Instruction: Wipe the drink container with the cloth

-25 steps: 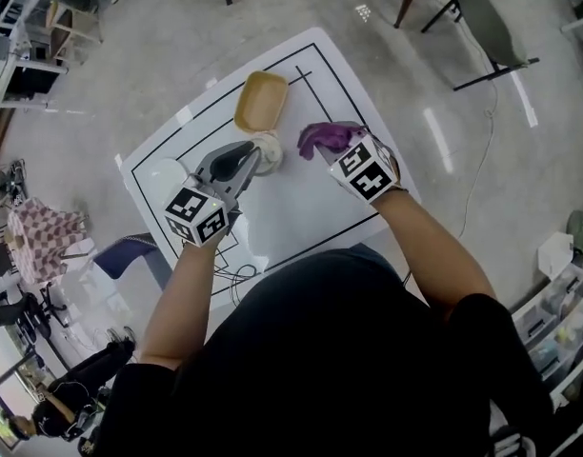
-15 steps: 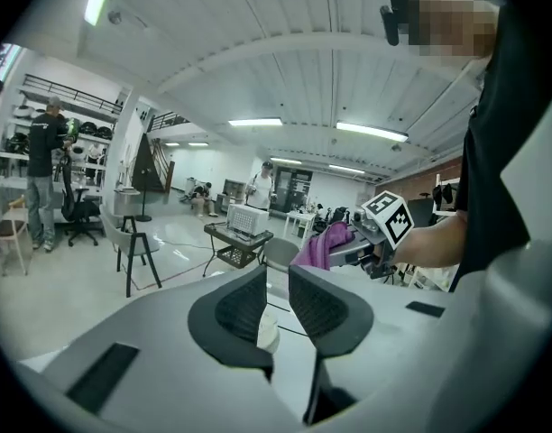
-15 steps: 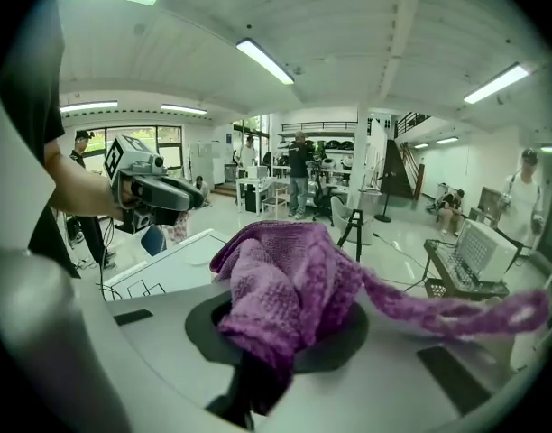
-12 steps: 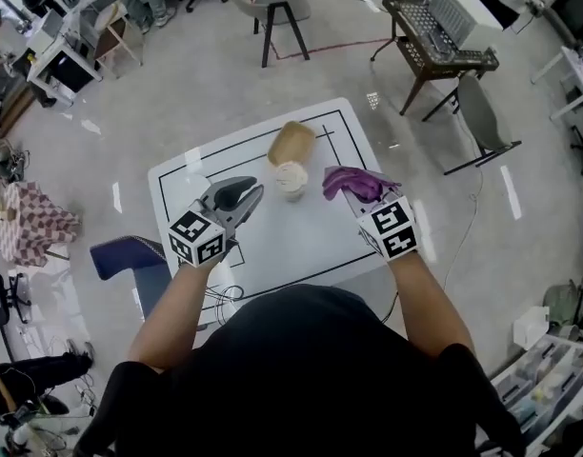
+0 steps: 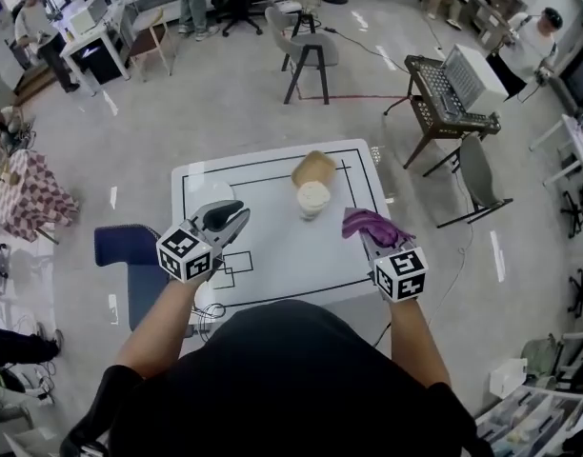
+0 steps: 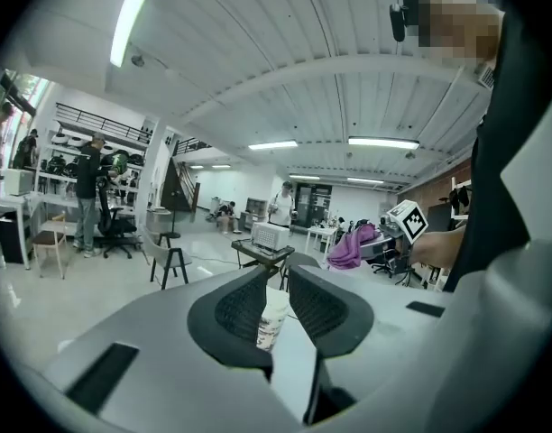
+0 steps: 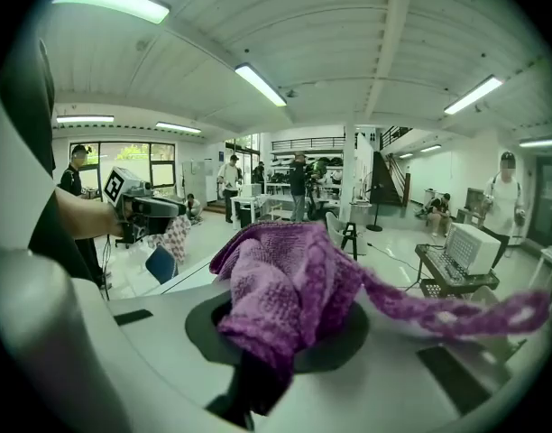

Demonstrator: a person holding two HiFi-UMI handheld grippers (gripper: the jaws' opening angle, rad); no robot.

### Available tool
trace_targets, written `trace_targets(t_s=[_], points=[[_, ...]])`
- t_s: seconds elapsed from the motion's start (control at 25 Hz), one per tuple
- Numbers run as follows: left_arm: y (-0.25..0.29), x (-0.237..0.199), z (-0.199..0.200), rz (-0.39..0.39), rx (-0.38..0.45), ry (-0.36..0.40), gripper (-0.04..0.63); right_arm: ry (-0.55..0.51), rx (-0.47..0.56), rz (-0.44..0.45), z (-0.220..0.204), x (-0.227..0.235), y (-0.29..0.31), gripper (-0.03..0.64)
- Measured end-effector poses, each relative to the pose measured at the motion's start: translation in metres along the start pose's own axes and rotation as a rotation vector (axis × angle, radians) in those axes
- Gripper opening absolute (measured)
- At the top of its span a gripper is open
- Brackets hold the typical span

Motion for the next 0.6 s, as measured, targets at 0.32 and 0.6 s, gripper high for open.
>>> trace_targets(t_s=[0.32,0.6], points=[[-0.068,-0.002,0.001,0.012,-0.012,0.008,0.086,0.101,0.088,-0.084,0.003,-0.036,-0.034,0.081],[-0.088,-0.023,0.012,0.000,-0.008,0.012,0.086,0.132,0.107,-0.097,0.012,-0.062,-0.024,0.081]])
Point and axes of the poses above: the fingertips, and each gripper's own axes: y forward along the fingers, x to its right, z out of its top, the point moved 4 cm from there along -y, backward along the fingers, and after that the axes turned 13 degrees about z, right-handed, at the moved point
